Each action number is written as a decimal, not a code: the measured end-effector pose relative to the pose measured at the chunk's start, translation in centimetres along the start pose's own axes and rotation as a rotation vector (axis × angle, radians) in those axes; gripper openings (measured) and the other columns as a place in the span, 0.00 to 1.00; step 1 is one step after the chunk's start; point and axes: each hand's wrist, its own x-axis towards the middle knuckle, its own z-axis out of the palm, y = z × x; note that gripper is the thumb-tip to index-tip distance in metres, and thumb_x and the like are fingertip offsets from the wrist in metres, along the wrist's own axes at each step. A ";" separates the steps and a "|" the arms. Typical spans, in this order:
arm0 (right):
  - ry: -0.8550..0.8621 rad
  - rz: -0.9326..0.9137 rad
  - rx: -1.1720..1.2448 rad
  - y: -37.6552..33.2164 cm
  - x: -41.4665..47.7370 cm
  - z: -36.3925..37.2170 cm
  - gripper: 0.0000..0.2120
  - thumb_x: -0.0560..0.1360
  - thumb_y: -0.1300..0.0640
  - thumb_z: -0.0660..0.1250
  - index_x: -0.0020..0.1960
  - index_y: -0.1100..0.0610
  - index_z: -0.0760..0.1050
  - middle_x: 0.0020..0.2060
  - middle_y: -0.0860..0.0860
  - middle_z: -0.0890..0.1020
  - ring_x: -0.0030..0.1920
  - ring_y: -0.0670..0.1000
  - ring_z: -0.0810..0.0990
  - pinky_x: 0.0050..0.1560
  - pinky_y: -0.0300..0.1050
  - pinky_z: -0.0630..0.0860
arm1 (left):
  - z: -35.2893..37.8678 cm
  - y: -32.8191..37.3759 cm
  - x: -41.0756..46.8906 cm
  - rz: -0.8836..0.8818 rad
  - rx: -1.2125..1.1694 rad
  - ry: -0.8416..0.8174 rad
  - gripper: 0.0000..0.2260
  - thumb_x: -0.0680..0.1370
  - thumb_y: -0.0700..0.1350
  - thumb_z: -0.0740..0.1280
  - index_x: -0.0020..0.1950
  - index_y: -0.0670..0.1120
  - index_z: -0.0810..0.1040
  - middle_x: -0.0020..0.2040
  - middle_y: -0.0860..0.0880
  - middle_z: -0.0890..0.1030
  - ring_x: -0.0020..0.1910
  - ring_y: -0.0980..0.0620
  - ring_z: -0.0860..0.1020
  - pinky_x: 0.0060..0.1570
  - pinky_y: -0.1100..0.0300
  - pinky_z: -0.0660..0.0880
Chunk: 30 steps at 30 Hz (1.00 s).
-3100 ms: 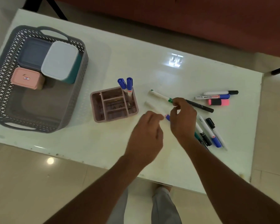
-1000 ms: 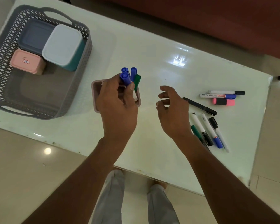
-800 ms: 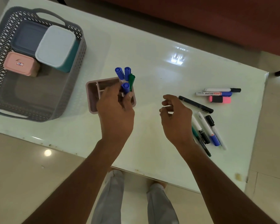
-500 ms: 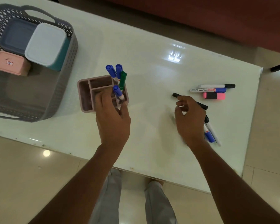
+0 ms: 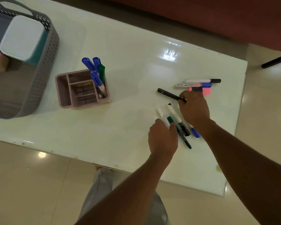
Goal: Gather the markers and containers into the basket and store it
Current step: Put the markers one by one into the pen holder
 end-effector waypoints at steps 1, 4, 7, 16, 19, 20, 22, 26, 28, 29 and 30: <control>-0.001 -0.020 -0.009 0.1 0.1 0.0 0.11 0.78 0.56 0.63 0.57 0.58 0.79 0.50 0.59 0.80 0.52 0.57 0.77 0.52 0.55 0.79 | 0.7 0.2 0.5 -0.025 0.042 0.003 0.15 0.79 0.56 0.63 0.52 0.44 0.74 0.47 0.47 0.81 0.44 0.50 0.80 0.41 0.57 0.77; -0.008 -0.072 -0.039 0.0 0.5 0.1 0.10 0.77 0.55 0.64 0.52 0.59 0.78 0.45 0.57 0.79 0.50 0.57 0.76 0.48 0.54 0.78 | 1.7 0.6 1.7 -0.049 0.134 0.022 0.13 0.80 0.54 0.63 0.53 0.45 0.75 0.48 0.48 0.81 0.46 0.51 0.80 0.44 0.56 0.79; -0.007 -0.149 -0.106 -0.6 0.5 0.1 0.10 0.78 0.55 0.63 0.52 0.60 0.77 0.47 0.57 0.80 0.51 0.57 0.75 0.49 0.52 0.77 | 1.4 0.8 2.2 -0.040 0.149 0.019 0.10 0.80 0.52 0.65 0.51 0.45 0.76 0.46 0.48 0.81 0.45 0.50 0.81 0.43 0.56 0.79; 0.031 -0.255 0.615 -6.8 -2.4 -5.3 0.08 0.74 0.56 0.72 0.53 0.54 0.80 0.41 0.45 0.83 0.42 0.44 0.80 0.47 0.33 0.76 | -3.7 -0.9 -1.6 0.076 -0.270 0.234 0.09 0.81 0.50 0.63 0.43 0.48 0.71 0.31 0.55 0.77 0.32 0.57 0.78 0.30 0.65 0.74; -0.032 -0.255 0.817 -10.6 -3.9 -7.1 0.10 0.72 0.57 0.74 0.53 0.53 0.81 0.43 0.43 0.84 0.42 0.39 0.81 0.47 0.31 0.77 | -7.1 -1.9 -3.7 0.116 -0.386 0.353 0.06 0.80 0.49 0.65 0.45 0.53 0.71 0.34 0.59 0.78 0.37 0.62 0.79 0.33 0.70 0.74; -0.042 -0.257 0.850 -11.9 -4.3 -7.4 0.10 0.71 0.58 0.75 0.53 0.54 0.81 0.43 0.44 0.84 0.43 0.39 0.82 0.47 0.32 0.78 | -8.2 -2.3 -4.2 0.119 -0.421 0.390 0.05 0.80 0.50 0.65 0.45 0.55 0.70 0.36 0.59 0.79 0.38 0.61 0.80 0.35 0.68 0.77; -0.033 -0.277 0.865 -14.2 -4.7 -7.7 0.11 0.69 0.59 0.76 0.50 0.55 0.80 0.42 0.45 0.84 0.44 0.42 0.82 0.47 0.32 0.78 | -10.2 -3.1 -4.5 0.120 -0.485 0.445 0.05 0.80 0.50 0.65 0.45 0.56 0.71 0.37 0.58 0.81 0.39 0.57 0.81 0.36 0.62 0.81; -0.004 -0.314 0.752 -18.2 -4.9 -6.7 0.08 0.70 0.58 0.75 0.48 0.54 0.80 0.40 0.44 0.82 0.41 0.45 0.81 0.43 0.33 0.78 | -13.1 -4.4 -4.0 0.109 -0.530 0.460 0.04 0.79 0.49 0.65 0.46 0.54 0.73 0.38 0.56 0.81 0.40 0.55 0.82 0.38 0.53 0.82; 0.005 -0.317 0.721 -19.6 -5.1 -5.6 0.07 0.71 0.58 0.74 0.48 0.55 0.80 0.39 0.44 0.82 0.40 0.45 0.80 0.41 0.35 0.79 | -14.2 -4.7 -3.5 0.109 -0.525 0.445 0.04 0.79 0.49 0.65 0.46 0.54 0.73 0.39 0.57 0.82 0.40 0.55 0.82 0.39 0.52 0.82; 0.005 -0.325 0.718 -20.2 -5.2 -5.0 0.07 0.71 0.58 0.74 0.48 0.54 0.79 0.38 0.44 0.82 0.39 0.45 0.80 0.40 0.35 0.79 | -14.7 -4.8 -3.2 0.107 -0.523 0.437 0.04 0.79 0.50 0.66 0.46 0.54 0.73 0.39 0.57 0.82 0.40 0.56 0.82 0.40 0.52 0.82; 0.005 -0.332 0.710 -20.8 -5.4 -4.4 0.06 0.71 0.58 0.73 0.47 0.53 0.79 0.38 0.43 0.81 0.39 0.45 0.80 0.40 0.35 0.79 | -15.2 -4.9 -3.0 0.102 -0.523 0.429 0.04 0.79 0.50 0.66 0.46 0.55 0.72 0.39 0.58 0.81 0.40 0.56 0.82 0.40 0.52 0.82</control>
